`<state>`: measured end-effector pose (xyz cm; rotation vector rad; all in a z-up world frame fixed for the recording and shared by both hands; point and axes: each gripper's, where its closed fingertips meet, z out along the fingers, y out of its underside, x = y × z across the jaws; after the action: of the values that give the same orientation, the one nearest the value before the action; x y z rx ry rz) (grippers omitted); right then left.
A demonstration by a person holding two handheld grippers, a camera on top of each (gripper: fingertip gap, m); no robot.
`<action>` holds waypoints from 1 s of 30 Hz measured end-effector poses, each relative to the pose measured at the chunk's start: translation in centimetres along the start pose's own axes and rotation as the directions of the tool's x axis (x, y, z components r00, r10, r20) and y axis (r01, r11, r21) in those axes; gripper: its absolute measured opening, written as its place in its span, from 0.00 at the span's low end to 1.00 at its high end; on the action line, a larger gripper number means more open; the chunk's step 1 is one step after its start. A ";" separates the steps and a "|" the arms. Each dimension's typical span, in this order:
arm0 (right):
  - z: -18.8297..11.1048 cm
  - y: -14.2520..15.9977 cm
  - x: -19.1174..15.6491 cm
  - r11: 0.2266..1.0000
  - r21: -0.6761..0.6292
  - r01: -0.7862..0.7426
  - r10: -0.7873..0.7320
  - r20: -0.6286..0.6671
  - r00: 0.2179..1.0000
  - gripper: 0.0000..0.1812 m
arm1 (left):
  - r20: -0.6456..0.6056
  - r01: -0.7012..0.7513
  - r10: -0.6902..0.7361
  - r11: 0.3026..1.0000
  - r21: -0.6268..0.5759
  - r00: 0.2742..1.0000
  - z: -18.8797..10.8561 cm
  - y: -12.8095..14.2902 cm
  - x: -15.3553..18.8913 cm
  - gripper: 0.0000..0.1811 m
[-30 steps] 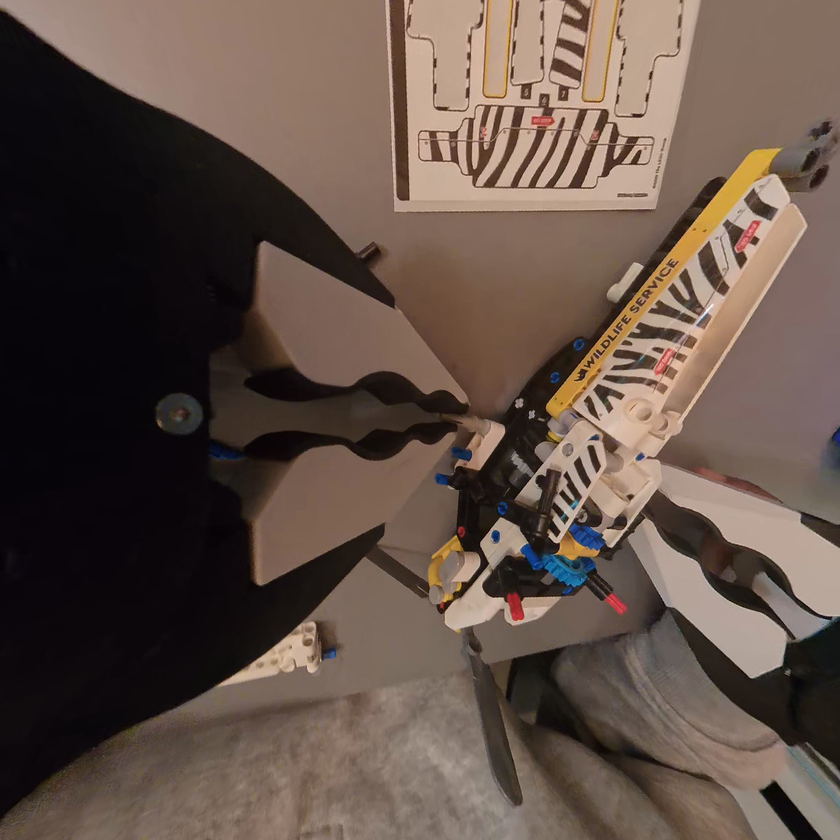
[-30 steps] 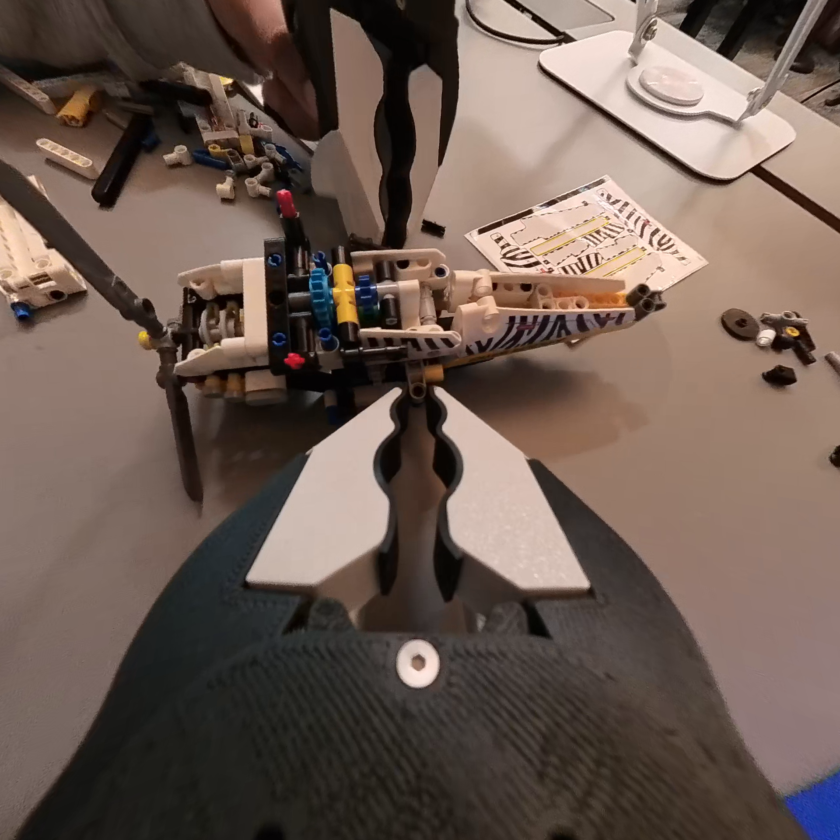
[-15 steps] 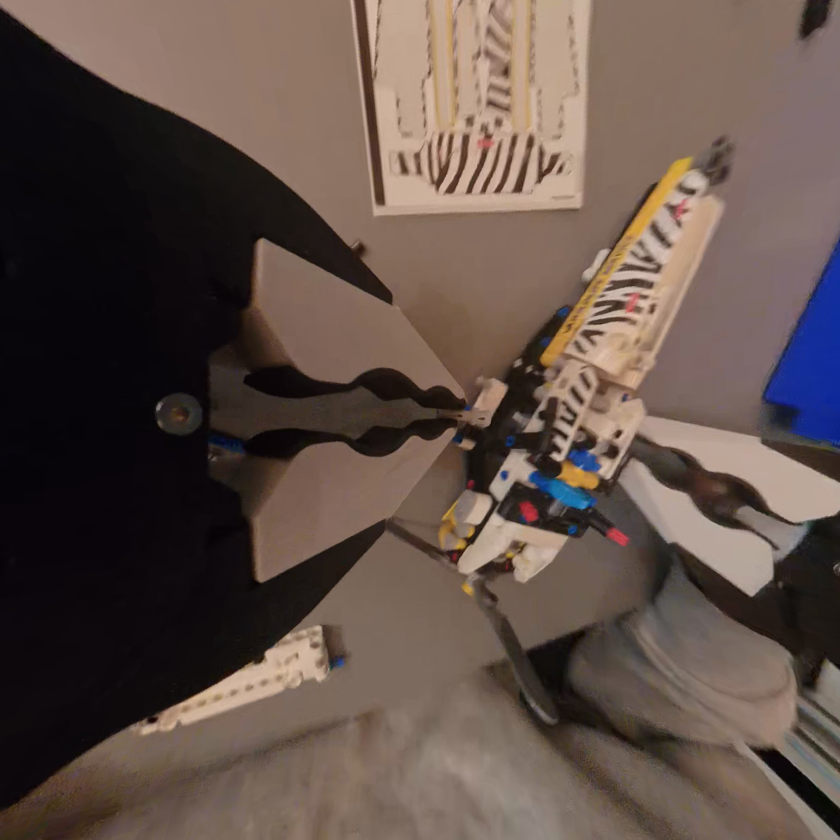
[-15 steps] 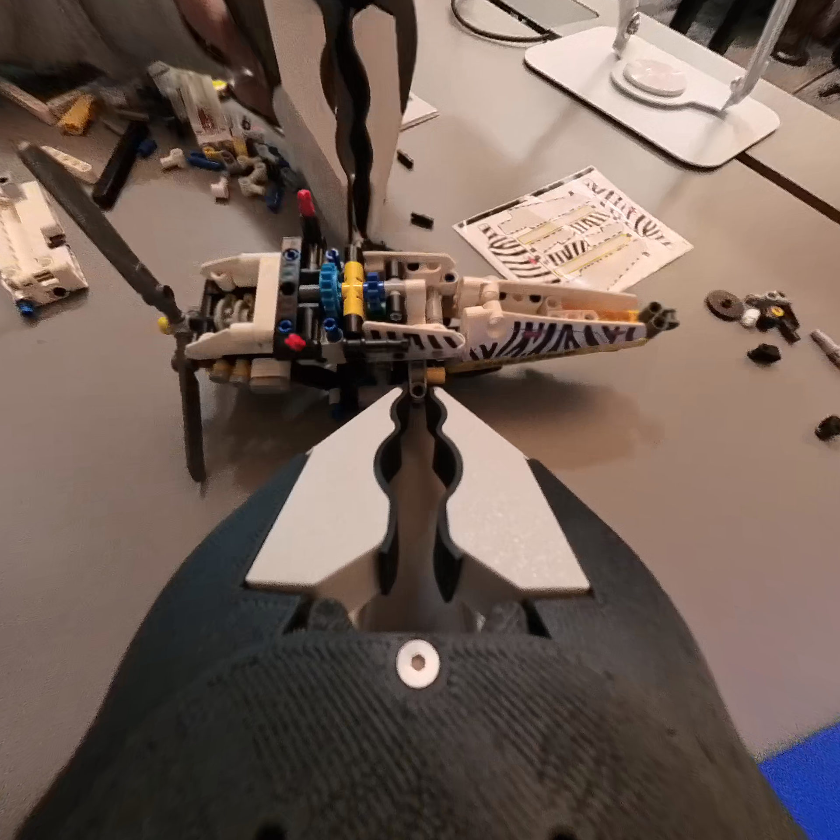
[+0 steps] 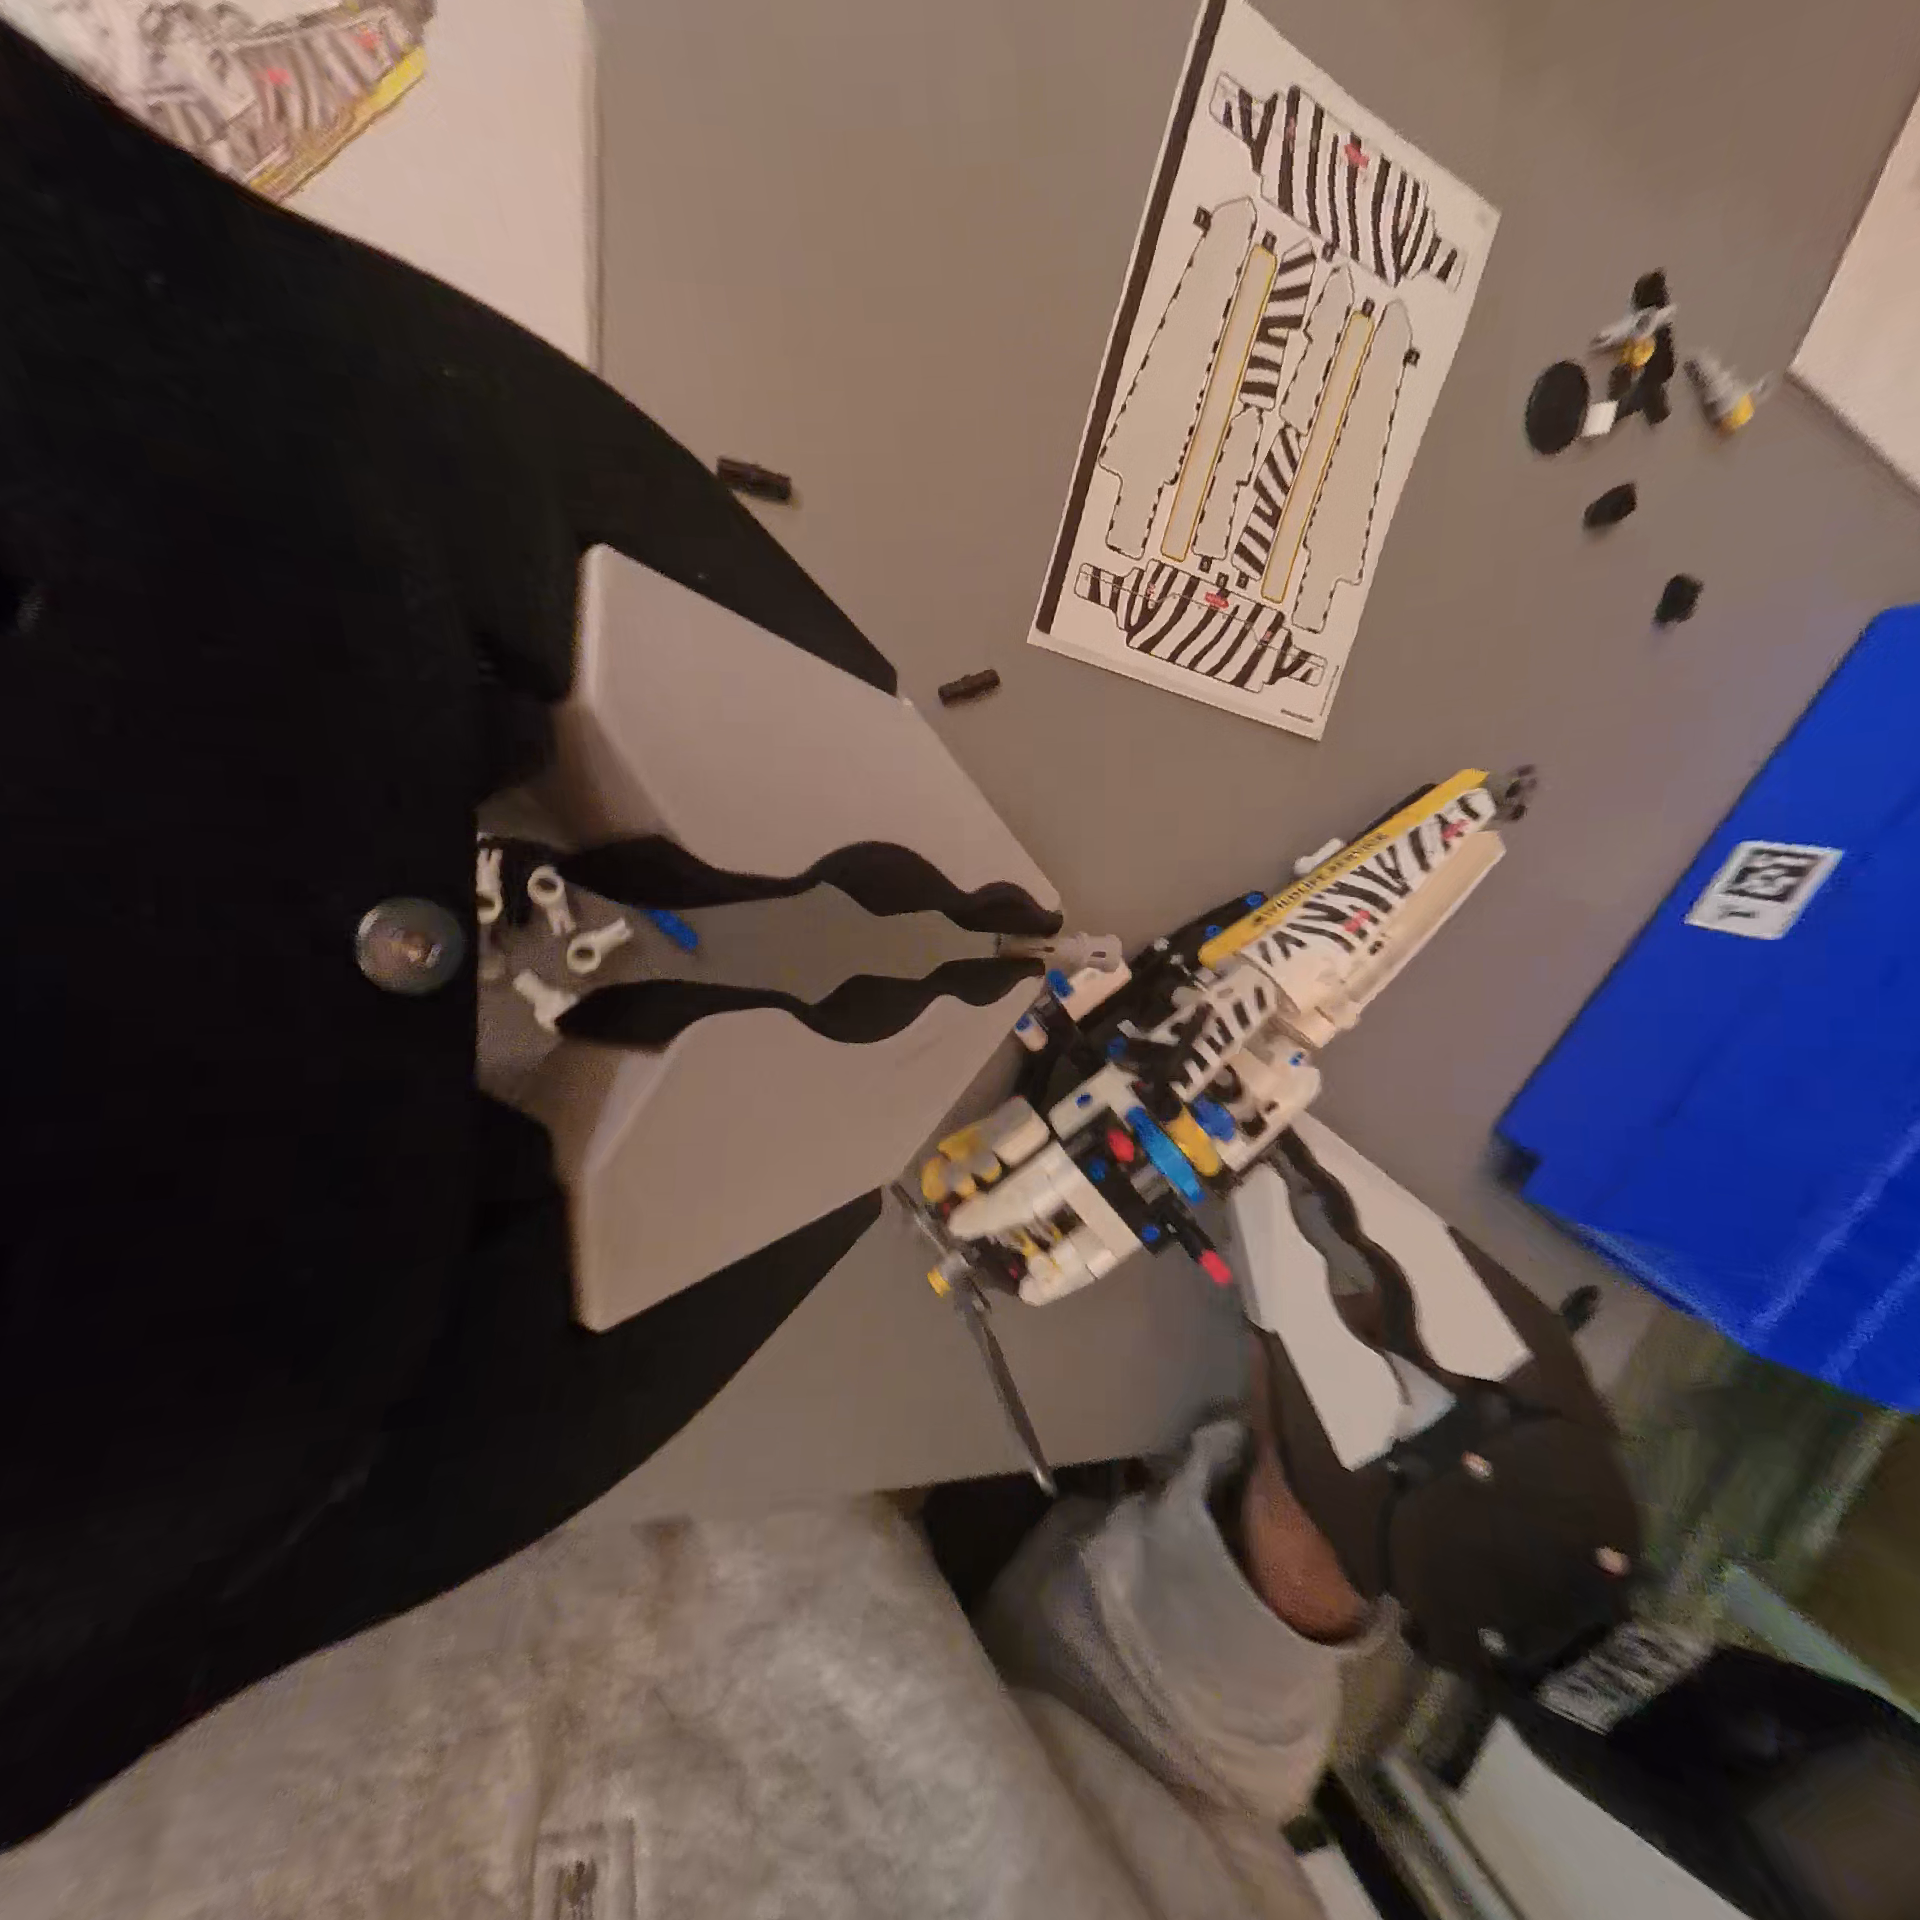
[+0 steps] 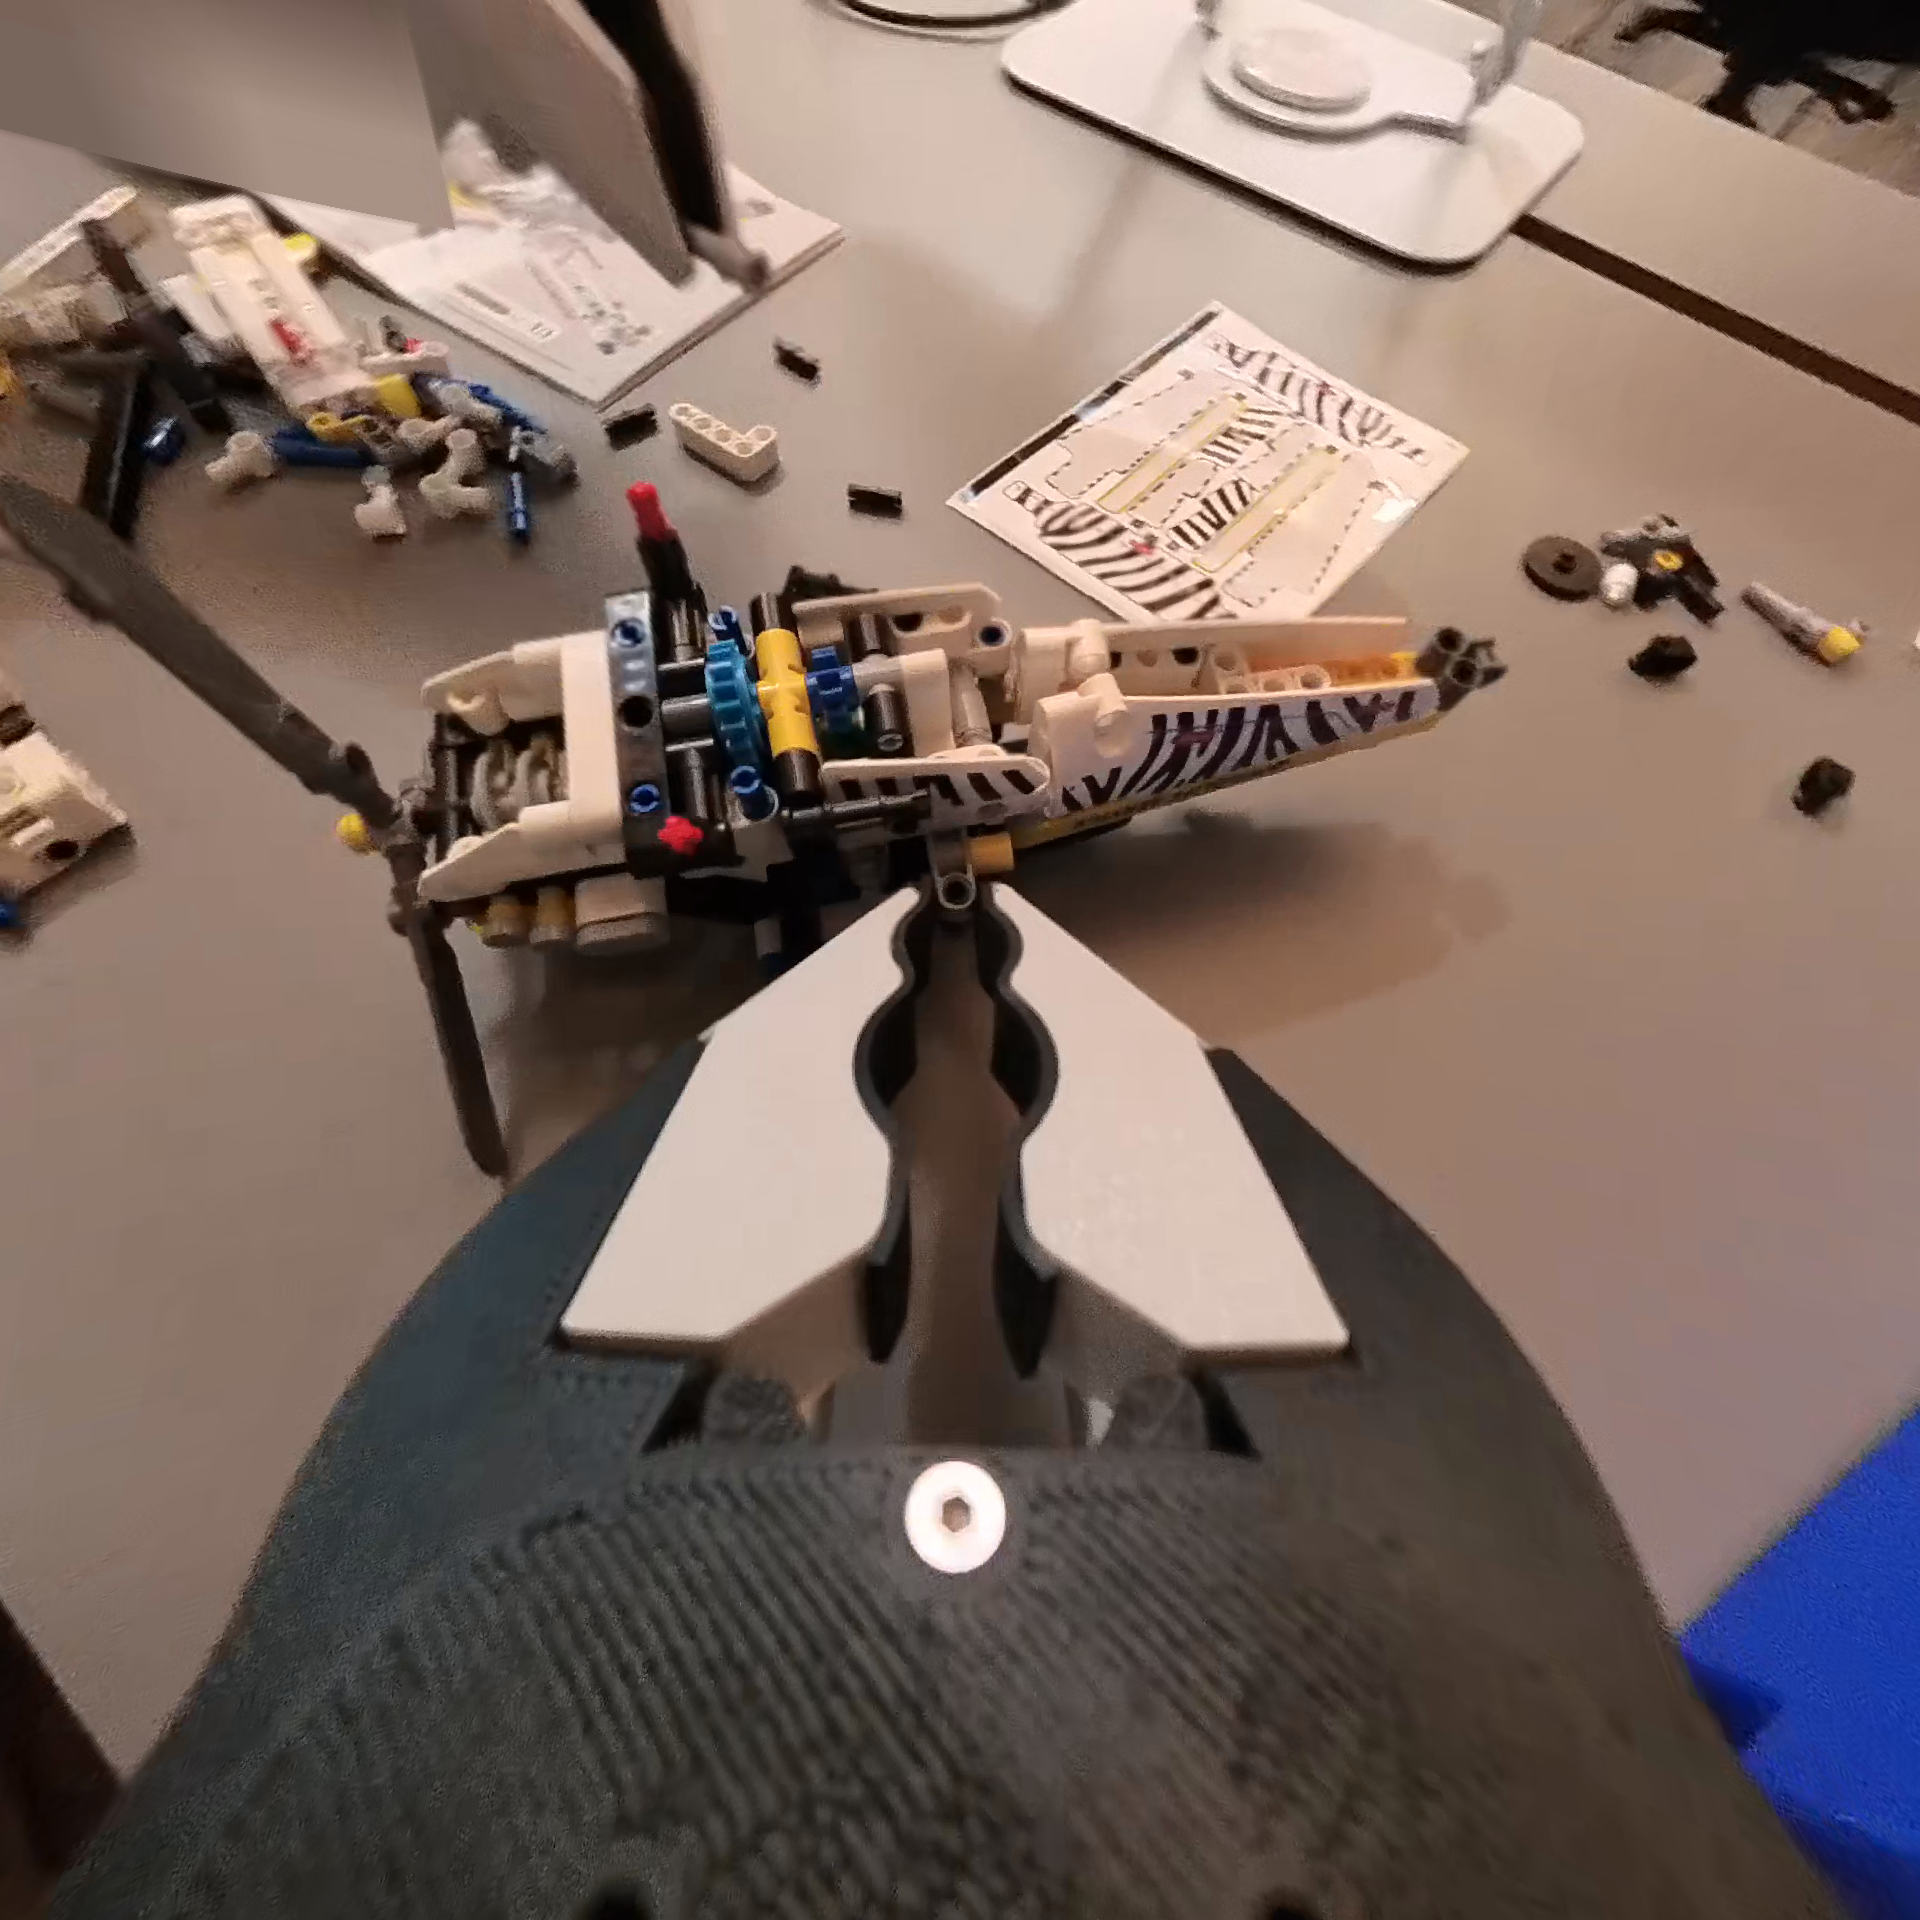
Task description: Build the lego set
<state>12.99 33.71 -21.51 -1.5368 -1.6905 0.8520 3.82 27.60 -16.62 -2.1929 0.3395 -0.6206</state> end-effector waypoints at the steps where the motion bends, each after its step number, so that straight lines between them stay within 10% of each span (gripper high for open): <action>1: 0.0 -0.1 -0.1 0.999 0.001 -0.032 0.032 -0.026 0.999 0.03 | 0.001 0.016 -0.016 0.999 0.030 1.000 -0.6 -0.3 0.6 0.01; 13: -4.8 -2.5 -1.6 0.980 0.181 -0.086 0.104 -0.089 0.991 0.15 | -0.046 0.097 -0.090 0.978 0.185 0.995 -0.7 -0.8 10.4 0.02; 21: -8.0 -5.9 -8.4 0.828 0.519 -0.212 0.115 0.213 0.970 0.08 | -0.086 0.247 -0.232 0.921 0.302 0.969 3.4 -1.8 14.6 0.02; 30: -9.9 -5.9 -8.4 0.772 0.545 -0.328 0.155 0.340 0.928 0.09 | -0.007 0.211 -0.225 0.902 0.376 0.974 4.8 -2.4 15.2 0.01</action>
<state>18.53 25.06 -11.66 -1.2357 -1.2170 1.6288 19.27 25.58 -12.57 -1.8801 -0.0488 -0.7021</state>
